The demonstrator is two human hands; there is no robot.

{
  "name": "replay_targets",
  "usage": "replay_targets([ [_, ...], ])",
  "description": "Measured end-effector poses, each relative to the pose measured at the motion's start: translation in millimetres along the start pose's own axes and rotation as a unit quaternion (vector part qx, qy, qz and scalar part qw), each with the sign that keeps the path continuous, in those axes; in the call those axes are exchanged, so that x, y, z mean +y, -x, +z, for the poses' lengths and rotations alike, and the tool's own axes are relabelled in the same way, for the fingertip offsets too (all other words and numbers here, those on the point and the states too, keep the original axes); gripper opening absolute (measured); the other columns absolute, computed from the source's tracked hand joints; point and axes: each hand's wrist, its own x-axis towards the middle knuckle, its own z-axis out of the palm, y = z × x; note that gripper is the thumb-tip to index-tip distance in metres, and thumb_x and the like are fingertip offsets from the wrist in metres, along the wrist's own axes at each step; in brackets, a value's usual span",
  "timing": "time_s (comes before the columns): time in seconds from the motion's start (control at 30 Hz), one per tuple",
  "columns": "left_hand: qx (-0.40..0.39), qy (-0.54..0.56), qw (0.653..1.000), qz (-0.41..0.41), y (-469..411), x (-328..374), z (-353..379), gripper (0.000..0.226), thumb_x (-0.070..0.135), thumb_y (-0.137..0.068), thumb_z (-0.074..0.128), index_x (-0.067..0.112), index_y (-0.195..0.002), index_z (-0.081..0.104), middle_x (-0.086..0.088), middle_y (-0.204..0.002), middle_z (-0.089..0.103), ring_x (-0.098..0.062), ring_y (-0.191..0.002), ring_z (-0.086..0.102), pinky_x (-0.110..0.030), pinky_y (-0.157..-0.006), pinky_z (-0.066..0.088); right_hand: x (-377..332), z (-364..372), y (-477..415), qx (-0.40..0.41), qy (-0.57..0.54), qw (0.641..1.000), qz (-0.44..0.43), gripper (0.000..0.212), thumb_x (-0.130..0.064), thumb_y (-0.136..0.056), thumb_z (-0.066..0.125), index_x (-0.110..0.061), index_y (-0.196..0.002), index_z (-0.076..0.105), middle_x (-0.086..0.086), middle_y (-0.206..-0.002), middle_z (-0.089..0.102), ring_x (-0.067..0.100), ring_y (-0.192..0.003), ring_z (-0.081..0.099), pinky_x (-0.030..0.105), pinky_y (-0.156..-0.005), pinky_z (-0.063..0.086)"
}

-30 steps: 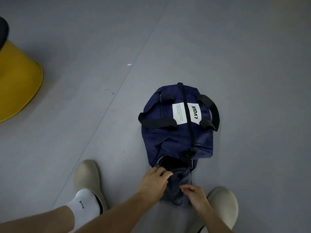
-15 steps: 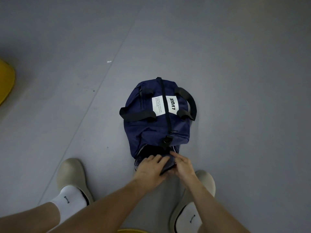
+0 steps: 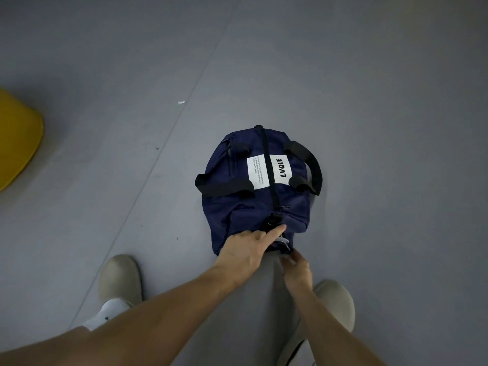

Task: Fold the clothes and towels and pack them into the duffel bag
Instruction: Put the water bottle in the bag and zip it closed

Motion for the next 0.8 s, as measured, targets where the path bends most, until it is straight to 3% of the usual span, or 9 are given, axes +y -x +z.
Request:
replay_targets([
  [0.07, 0.005, -0.01, 1.0, -0.006, -2.6, -0.8, -1.5, 0.08, 0.017, -0.07, 0.088, 0.036, -0.14, 0.055, 0.015, -0.067, 0.057, -0.008, -0.045, 0.049, -0.02, -0.043, 0.021, -5.9, 5.5, -6.9, 0.009, -0.008, 1.0, 0.013, 0.03, -0.029, -0.088, 0.061, -0.025, -0.118, 0.066, 0.003, -0.098, 0.074, 0.032, -0.09, 0.069, 0.044, -0.082, 0.056],
  [0.17, 0.006, -0.012, 1.0, 0.001, -3.0, -2.7, 1.3, 0.079, 0.018, -0.072, 0.086, 0.037, -0.141, 0.052, 0.015, -0.068, 0.058, -0.008, -0.046, 0.05, -0.02, -0.043, 0.022, -18.2, 9.7, -9.2, 0.008, -0.159, 0.984, 0.083, 0.015, -0.011, -0.091, 0.058, -0.009, -0.101, 0.069, 0.007, -0.078, 0.068, 0.025, -0.065, 0.06, 0.037, -0.065, 0.056],
  [0.23, 0.013, -0.008, 1.0, 0.0, -3.7, -3.6, 2.5, 0.08, 0.018, -0.071, 0.087, 0.037, -0.14, 0.051, 0.014, -0.067, 0.058, -0.009, -0.046, 0.052, -0.02, -0.04, 0.026, -21.2, 11.8, -10.3, -0.014, -0.249, 0.958, 0.138, 0.01, -0.003, -0.094, 0.058, -0.001, -0.097, 0.067, 0.012, -0.073, 0.064, 0.02, -0.055, 0.051, 0.03, -0.05, 0.046],
  [0.3, 0.007, 0.001, 1.0, 0.004, -3.9, -4.2, 2.9, 0.079, 0.02, -0.073, 0.086, 0.037, -0.141, 0.048, 0.014, -0.068, 0.058, -0.009, -0.046, 0.052, -0.02, -0.039, 0.029, -19.4, 12.5, -13.3, -0.053, -0.298, 0.936, 0.18, 0.01, -0.006, -0.094, 0.061, 0.0, -0.098, 0.068, 0.01, -0.068, 0.062, 0.017, -0.049, 0.05, 0.027, -0.045, 0.042],
  [0.37, -0.001, -0.006, 1.0, 0.012, -3.1, -3.3, 1.5, 0.078, 0.022, -0.076, 0.084, 0.038, -0.142, 0.046, 0.014, -0.068, 0.058, -0.008, -0.046, 0.051, -0.021, -0.039, 0.027, -18.7, 12.7, -14.4, -0.092, -0.335, 0.915, 0.204, 0.011, -0.011, -0.096, 0.059, -0.002, -0.098, 0.067, 0.007, -0.066, 0.059, 0.017, -0.051, 0.051, 0.028, -0.047, 0.045],
  [0.5, -0.006, -0.03, 0.999, 0.028, -1.9, -5.4, -3.7, 0.081, 0.024, -0.067, 0.087, 0.04, -0.139, 0.052, 0.015, -0.065, 0.056, -0.004, -0.044, 0.049, -0.019, -0.043, 0.02, -15.4, 22.4, -12.2, -0.086, -0.366, 0.898, 0.23, 0.01, -0.01, -0.097, 0.055, -0.006, -0.093, 0.064, 0.01, -0.071, 0.057, 0.023, -0.061, 0.051, 0.036, -0.063, 0.049],
  [0.57, -0.001, -0.034, 0.999, 0.034, -2.3, -7.2, -5.6, 0.083, 0.021, -0.063, 0.087, 0.04, -0.137, 0.055, 0.015, -0.063, 0.054, -0.004, -0.042, 0.046, -0.018, -0.042, 0.019, -15.9, 27.4, -12.8, -0.076, -0.36, 0.901, 0.231, 0.009, -0.005, -0.091, 0.054, -0.006, -0.093, 0.062, 0.011, -0.068, 0.055, 0.025, -0.059, 0.052, 0.037, -0.062, 0.052],
  [0.67, 0.009, -0.02, 0.998, 0.051, -1.5, -12.5, -2.4, 0.083, 0.016, -0.064, 0.081, 0.04, -0.138, 0.052, 0.014, -0.062, 0.052, -0.005, -0.043, 0.045, -0.017, -0.043, 0.02, -24.0, 20.9, -2.0, -0.035, -0.311, 0.93, 0.194, 0.009, -0.004, -0.091, 0.052, -0.005, -0.089, 0.061, 0.01, -0.063, 0.053, 0.023, -0.052, 0.046, 0.032, -0.051, 0.044],
  [0.8, 0.027, 0.001, 0.997, 0.07, 0.2, -16.4, 3.9, 0.065, 0.018, -0.071, 0.05, 0.043, -0.129, 0.064, 0.013, -0.061, 0.05, -0.006, -0.045, 0.045, -0.018, -0.041, 0.027, -20.3, 3.6, 4.0, 0.006, -0.149, 0.983, 0.103, 0.021, -0.018, -0.087, 0.057, -0.007, -0.073, 0.068, 0.011, -0.063, 0.066, 0.031, -0.063, 0.062, 0.04, -0.067, 0.055],
])
